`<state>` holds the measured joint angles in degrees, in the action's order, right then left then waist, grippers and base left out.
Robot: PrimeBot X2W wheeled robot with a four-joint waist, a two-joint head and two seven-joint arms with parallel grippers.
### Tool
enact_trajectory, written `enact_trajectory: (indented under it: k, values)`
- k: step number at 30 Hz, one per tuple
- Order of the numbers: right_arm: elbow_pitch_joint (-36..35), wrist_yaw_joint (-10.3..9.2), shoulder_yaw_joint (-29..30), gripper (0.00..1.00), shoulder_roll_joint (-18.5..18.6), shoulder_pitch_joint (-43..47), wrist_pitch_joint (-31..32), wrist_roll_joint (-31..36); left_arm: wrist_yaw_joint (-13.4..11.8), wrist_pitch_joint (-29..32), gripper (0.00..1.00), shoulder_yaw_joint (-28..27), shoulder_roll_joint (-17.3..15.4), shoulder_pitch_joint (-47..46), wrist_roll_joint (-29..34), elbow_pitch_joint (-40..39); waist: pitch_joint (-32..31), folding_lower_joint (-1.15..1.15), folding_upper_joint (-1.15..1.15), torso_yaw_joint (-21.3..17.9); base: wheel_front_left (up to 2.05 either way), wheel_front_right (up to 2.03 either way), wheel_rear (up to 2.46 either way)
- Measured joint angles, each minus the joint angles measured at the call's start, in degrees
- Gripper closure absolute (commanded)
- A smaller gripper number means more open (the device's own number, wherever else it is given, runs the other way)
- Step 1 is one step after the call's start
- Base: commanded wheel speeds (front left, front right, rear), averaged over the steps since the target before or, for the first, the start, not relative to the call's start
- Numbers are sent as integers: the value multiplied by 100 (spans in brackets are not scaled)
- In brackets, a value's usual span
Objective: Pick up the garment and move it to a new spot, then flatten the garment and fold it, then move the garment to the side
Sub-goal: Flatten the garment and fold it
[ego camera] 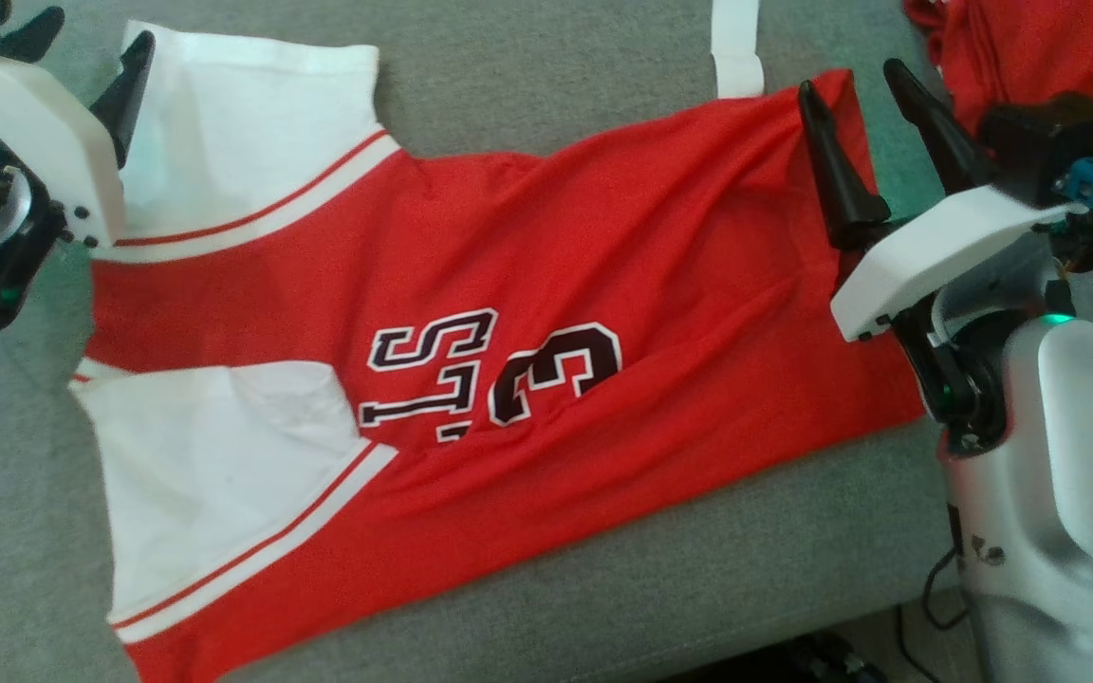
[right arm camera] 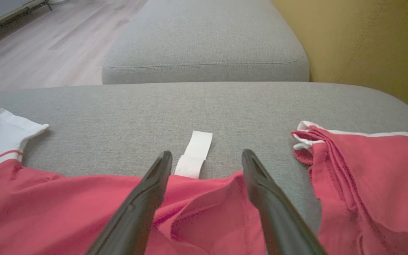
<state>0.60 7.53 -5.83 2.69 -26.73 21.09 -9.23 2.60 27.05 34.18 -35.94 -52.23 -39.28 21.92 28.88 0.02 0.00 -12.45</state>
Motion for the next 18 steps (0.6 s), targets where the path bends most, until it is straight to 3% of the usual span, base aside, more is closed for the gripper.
enact_trajectory:
  k: [10, 15, 18]
  values:
    - [180, 0, -4, 0, 0, -25, -76, -1, 151, 348, 0, 211, 49, -124, -35, 169, 146, -2, 0, -152, 0, 0, 0]
    - [268, 0, -38, 0, 38, -290, -30, 24, 142, 265, 100, 290, 147, -145, -46, 110, 143, -2, 0, -90, 0, 0, 0]
    - [476, 0, -35, 0, 152, -592, 158, 42, 67, 44, 100, 281, 220, -144, -37, 112, 124, -2, 0, -13, 0, 0, 0]
